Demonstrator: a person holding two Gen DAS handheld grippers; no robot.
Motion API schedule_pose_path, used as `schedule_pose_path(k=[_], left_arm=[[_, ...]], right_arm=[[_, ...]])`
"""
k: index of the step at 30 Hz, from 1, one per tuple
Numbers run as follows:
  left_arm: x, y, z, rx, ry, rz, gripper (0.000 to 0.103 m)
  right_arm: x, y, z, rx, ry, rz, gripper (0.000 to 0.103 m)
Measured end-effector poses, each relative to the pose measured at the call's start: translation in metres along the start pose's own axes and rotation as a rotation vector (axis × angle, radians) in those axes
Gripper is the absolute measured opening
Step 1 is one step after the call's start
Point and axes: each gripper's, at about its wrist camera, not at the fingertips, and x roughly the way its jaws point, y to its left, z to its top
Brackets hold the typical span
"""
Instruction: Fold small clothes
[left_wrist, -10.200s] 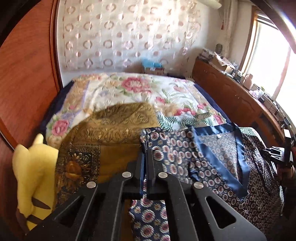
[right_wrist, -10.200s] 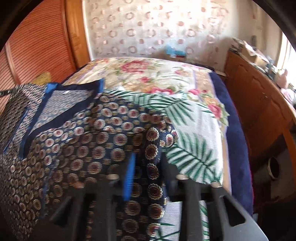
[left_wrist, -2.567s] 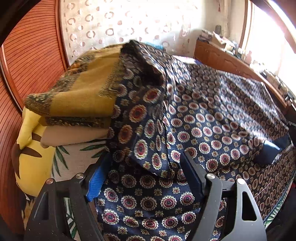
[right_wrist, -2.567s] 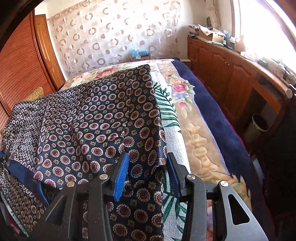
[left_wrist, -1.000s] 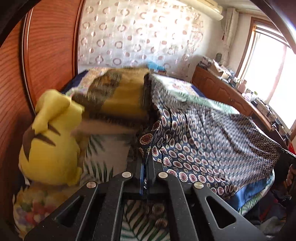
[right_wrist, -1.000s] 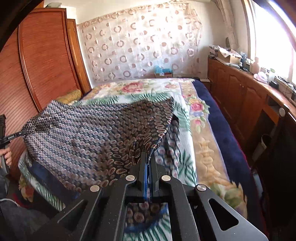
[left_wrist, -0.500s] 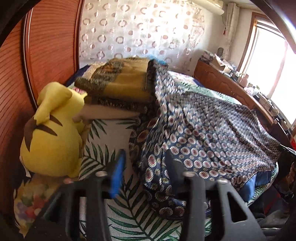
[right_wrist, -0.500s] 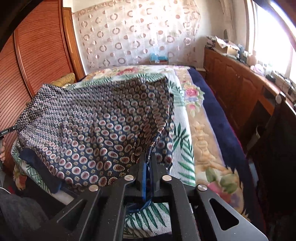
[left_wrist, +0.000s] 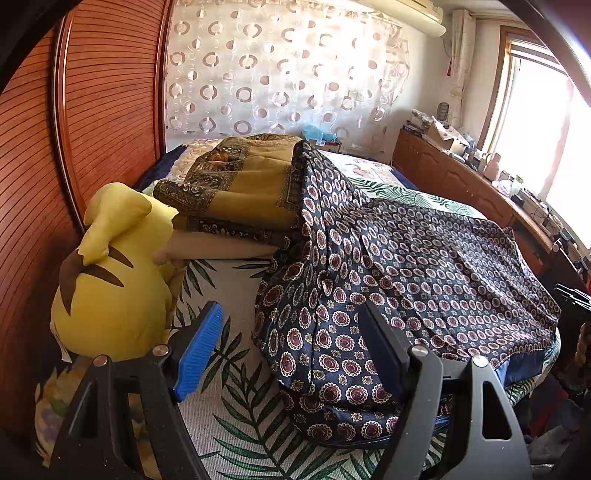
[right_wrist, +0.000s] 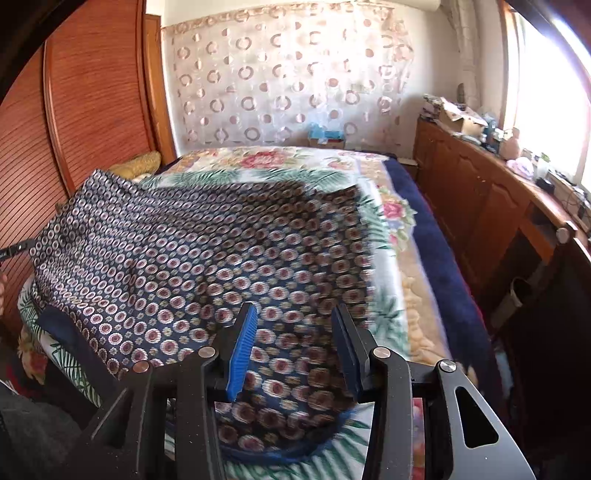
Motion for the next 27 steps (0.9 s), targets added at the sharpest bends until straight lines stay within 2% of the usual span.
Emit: schedule_pose_path(k=[5,8,11,19,23,27], left_arm=[[0.002,0.001,-0.002,-0.005,0.008,0.013,0.076],[0.003,0.002,-0.004,-0.006,0.018,0.019,0.076],[0.005,0.003,-0.007,-0.010,0.026,0.025,0.076],[0.016,0.009,-0.019,-0.038,0.065,0.018,0.076],[0.021,0.009,-0.024,-0.042,0.082,0.015,0.076],[0.026,0.009,-0.028,-0.043,0.102,0.018,0.076]], right_arm=[[0.023,0.023,0.003,-0.018,0.024,0.072,0.044],[0.039,0.043,0.008,-0.059,0.042,0.113,0.062],[0.054,0.059,0.010,-0.096,0.056,0.124,0.062],[0.095,0.071,0.006,-0.113,0.115,0.076,0.064],[0.096,0.070,-0.001,-0.098,0.063,0.050,0.070],[0.099,0.067,-0.006,-0.091,0.042,0.045,0.072]])
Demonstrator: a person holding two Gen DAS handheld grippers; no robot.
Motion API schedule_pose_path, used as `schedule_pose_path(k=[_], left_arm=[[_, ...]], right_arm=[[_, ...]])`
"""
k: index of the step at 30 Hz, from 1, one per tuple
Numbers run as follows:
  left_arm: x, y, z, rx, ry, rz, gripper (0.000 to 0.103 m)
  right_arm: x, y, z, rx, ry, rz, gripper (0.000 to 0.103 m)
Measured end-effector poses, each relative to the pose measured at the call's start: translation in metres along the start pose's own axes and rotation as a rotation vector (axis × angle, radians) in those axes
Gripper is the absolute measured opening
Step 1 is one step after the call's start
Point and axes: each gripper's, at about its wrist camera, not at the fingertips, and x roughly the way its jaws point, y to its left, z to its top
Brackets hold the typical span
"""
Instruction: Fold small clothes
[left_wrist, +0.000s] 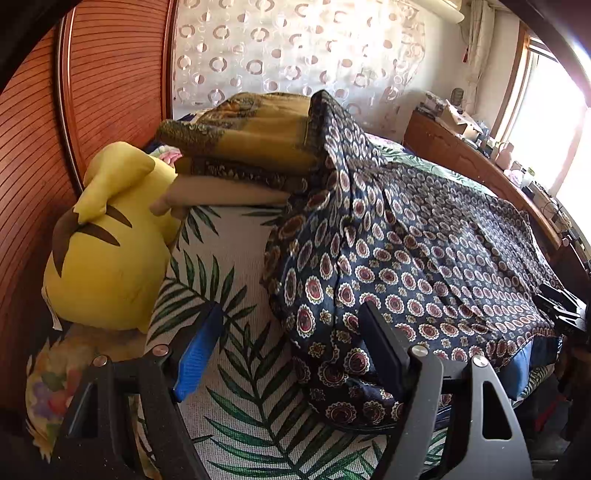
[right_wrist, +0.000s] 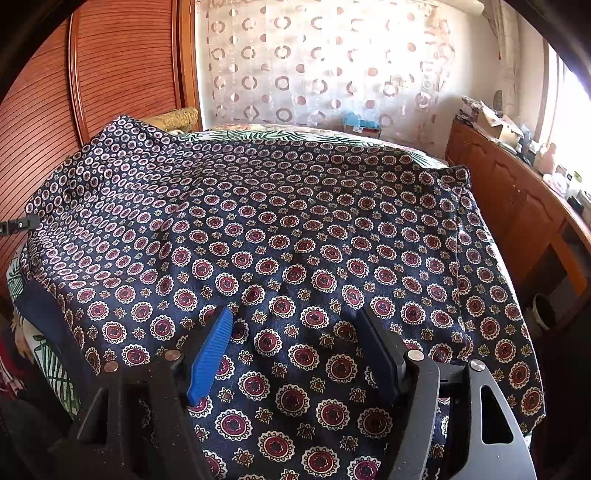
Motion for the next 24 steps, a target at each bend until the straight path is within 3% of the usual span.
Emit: schedule_pose_path(k=[7,10,13,18,20,22,24], left_arm=[[0.006,0.000,-0.002,-0.011,0.015,-0.013,0.076],[0.007,-0.002,-0.003,-0.019,0.009,-0.052,0.076],[0.007,-0.005,-0.003,-0.012,0.011,-0.096,0.065],[0.008,-0.007,-0.003,0.004,0.006,-0.073,0.059],[0.009,-0.009,-0.003,0.015,0.008,-0.060,0.038],[0.011,-0.011,-0.003,0.022,0.021,-0.080,0.010],[0.009,-0.012,-0.002,0.023,0.016,-0.098,0.008]], right_arm=[[-0.005,-0.001,-0.006,-0.001,-0.006,0.000,0.073],[-0.009,0.001,-0.008,-0.003,-0.006,-0.001,0.073],[-0.010,0.001,-0.008,-0.003,-0.004,0.000,0.073],[-0.011,0.001,-0.008,-0.005,-0.006,0.002,0.074],[-0.011,0.001,-0.008,-0.007,-0.006,0.005,0.075],[-0.012,0.001,-0.008,-0.008,-0.007,0.006,0.075],[-0.011,0.001,-0.008,-0.009,-0.008,0.006,0.076]])
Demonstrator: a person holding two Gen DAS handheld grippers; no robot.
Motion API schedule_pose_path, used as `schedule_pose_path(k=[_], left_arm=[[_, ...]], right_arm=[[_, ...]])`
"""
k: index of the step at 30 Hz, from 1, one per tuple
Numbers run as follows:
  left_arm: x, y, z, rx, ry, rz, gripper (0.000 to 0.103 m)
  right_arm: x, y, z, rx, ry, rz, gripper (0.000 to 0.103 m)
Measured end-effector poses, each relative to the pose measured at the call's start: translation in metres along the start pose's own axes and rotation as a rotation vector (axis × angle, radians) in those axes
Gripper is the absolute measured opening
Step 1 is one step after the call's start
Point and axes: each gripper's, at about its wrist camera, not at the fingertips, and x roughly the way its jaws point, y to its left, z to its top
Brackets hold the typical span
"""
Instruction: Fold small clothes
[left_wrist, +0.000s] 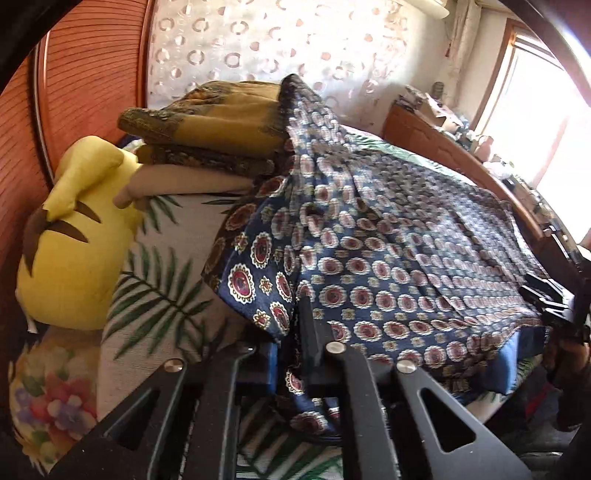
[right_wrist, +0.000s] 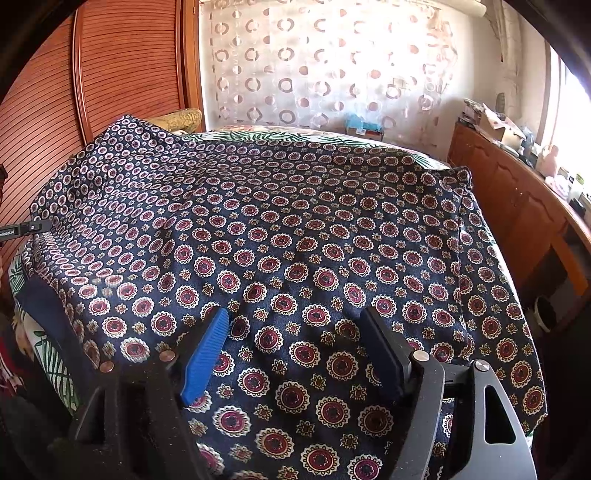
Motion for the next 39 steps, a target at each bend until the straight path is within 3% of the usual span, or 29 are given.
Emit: schedule_pose_path(k=[8,15,25,34,38,39], left_arm=[[-0.034,-0.036,0.022,0.042,-0.134,-0.071,0.006],[-0.050,-0.091,0.059,0.140,-0.214,-0.159,0.006],[-0.043,-0.179,0.100,0.298,-0.238,-0.272,0.006],[-0.035,-0.254,0.111,0.414,-0.204,-0.378,0.006],[-0.027,-0.277,0.107,0.456,-0.176,-0.367,0.007],[-0.025,-0.280,0.105,0.463,-0.164,-0.363,0.013]], right_arm=[[-0.003,-0.006,0.000,0.002,0.018,0.017,0.076],[-0.018,-0.035,-0.006,0.068,0.017,-0.010,0.076],[-0.047,-0.072,-0.021,0.162,-0.019,-0.079,0.076],[-0.068,-0.082,-0.033,0.184,-0.036,-0.087,0.076],[-0.075,-0.088,-0.033,0.190,-0.045,-0.089,0.076],[-0.076,-0.087,-0.034,0.190,-0.046,-0.092,0.076]])
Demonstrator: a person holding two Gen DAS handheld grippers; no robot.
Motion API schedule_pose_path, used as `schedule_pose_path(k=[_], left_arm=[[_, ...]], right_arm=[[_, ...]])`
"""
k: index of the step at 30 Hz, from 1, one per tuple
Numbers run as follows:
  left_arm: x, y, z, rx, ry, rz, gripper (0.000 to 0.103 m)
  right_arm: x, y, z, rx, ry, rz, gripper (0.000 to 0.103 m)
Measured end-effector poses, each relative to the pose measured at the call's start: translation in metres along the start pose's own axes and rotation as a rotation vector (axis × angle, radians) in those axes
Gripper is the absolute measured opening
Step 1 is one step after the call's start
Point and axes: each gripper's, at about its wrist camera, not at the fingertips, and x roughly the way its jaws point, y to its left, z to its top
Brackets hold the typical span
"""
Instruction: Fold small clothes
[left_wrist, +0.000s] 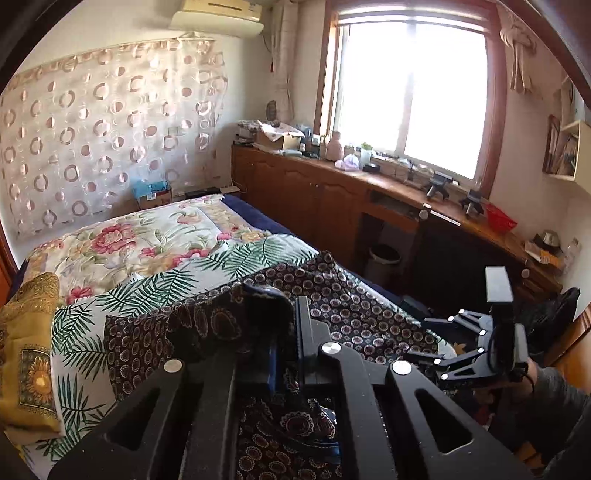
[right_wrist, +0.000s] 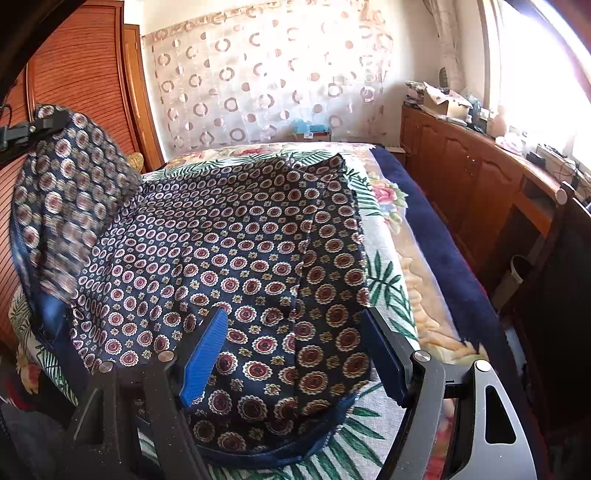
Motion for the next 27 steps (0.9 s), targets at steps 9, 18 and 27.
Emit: schedule_pose_path(k=[9,18,27], left_arm=[[-0.005,-0.005,-0.005,0.001,-0.003,-0.005,0.065],[-0.006,0.037,-0.030,-0.070,0.018,0.115,0.067],[0.000,0.072,-0.064,-0.160,0.068,0.180,0.067]], right_arm=[[0.004,-0.009,0.016,-0.033,-0.006,-0.056,0.076],[0.028,-0.027,0.073,-0.062,-0.044,-0.038,0.063],[0.123,-0.031,0.142,-0.055,0.045,0.000,0.062]])
